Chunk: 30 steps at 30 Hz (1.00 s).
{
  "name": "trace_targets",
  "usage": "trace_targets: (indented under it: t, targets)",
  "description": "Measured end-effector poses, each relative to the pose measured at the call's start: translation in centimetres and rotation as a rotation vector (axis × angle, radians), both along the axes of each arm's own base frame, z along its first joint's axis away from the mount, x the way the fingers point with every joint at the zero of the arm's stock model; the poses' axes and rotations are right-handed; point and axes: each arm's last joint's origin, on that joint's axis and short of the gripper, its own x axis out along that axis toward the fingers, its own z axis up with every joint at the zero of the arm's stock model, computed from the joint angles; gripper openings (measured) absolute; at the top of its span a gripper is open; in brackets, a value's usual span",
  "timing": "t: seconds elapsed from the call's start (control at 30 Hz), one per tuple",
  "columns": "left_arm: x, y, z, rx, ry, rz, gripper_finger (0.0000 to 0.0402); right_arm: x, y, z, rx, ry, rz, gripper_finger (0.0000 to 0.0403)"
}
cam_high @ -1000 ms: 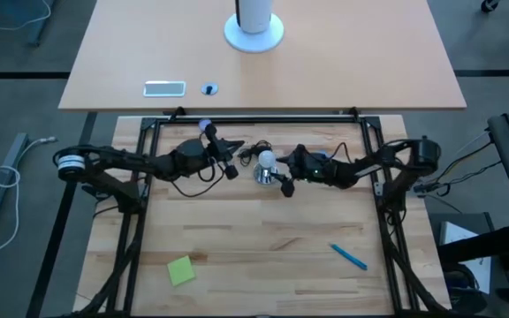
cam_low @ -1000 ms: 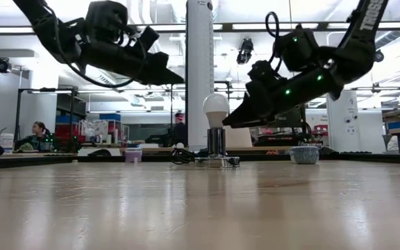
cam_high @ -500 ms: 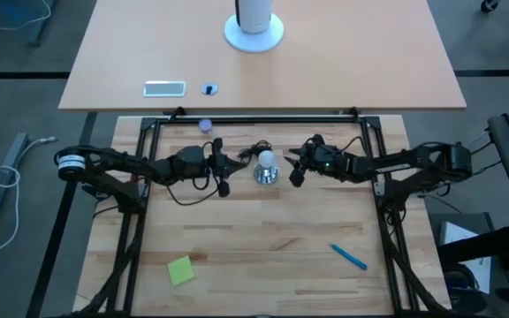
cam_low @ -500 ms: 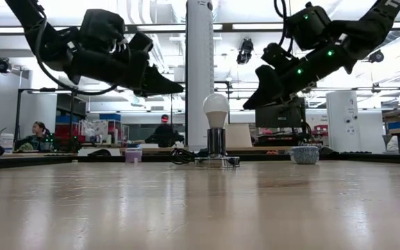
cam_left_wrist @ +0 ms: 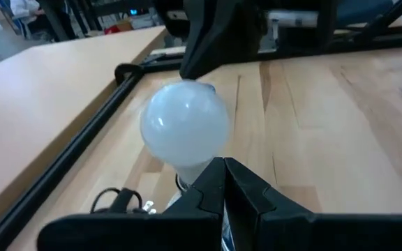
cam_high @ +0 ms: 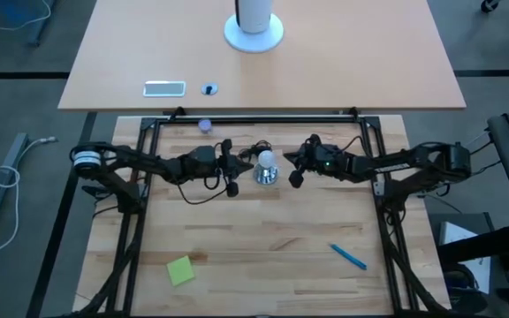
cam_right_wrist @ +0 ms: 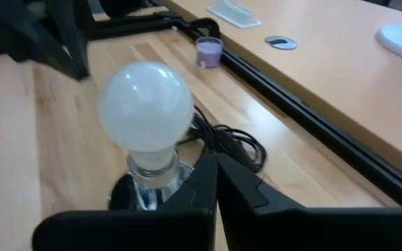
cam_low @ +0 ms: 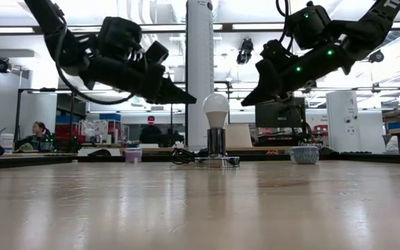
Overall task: Screw lightbulb
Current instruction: Insert the bulb into the lamp
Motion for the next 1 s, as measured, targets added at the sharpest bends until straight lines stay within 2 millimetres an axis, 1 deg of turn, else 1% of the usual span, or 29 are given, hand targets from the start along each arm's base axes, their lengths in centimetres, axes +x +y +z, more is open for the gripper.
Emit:
trace_targets:
  t: [0.13,0.23,0.33,0.6,0.83,1.0]
  targets:
    - [0.8,0.2,0.5,0.009,-0.020,0.000,0.0000,0.4,0.0,-0.1,-0.001,-0.029,0.017,0.0001]
    - [0.9,0.3,0.6,0.012,-0.019,0.002,0.0000,0.6,-0.1,-0.3,0.004,-0.031,0.029,0.0000]
    - [0.9,0.4,0.8,0.024,-0.026,0.039,0.0000,1.2,-0.1,-0.3,0.009,-0.031,0.048,0.0000]
    - [0.9,0.5,0.0,0.020,0.007,0.055,0.0000,2.1,0.1,-0.4,0.009,-0.019,0.076,0.0000]
    - [2.1,0.9,-0.7,0.023,0.025,0.055,0.0000,2.0,0.1,-0.5,0.015,-0.015,0.075,0.0000]
    - [2.5,1.1,-0.6,0.032,0.027,0.081,0.0000,2.1,0.3,-0.5,0.020,-0.013,0.082,0.0000]
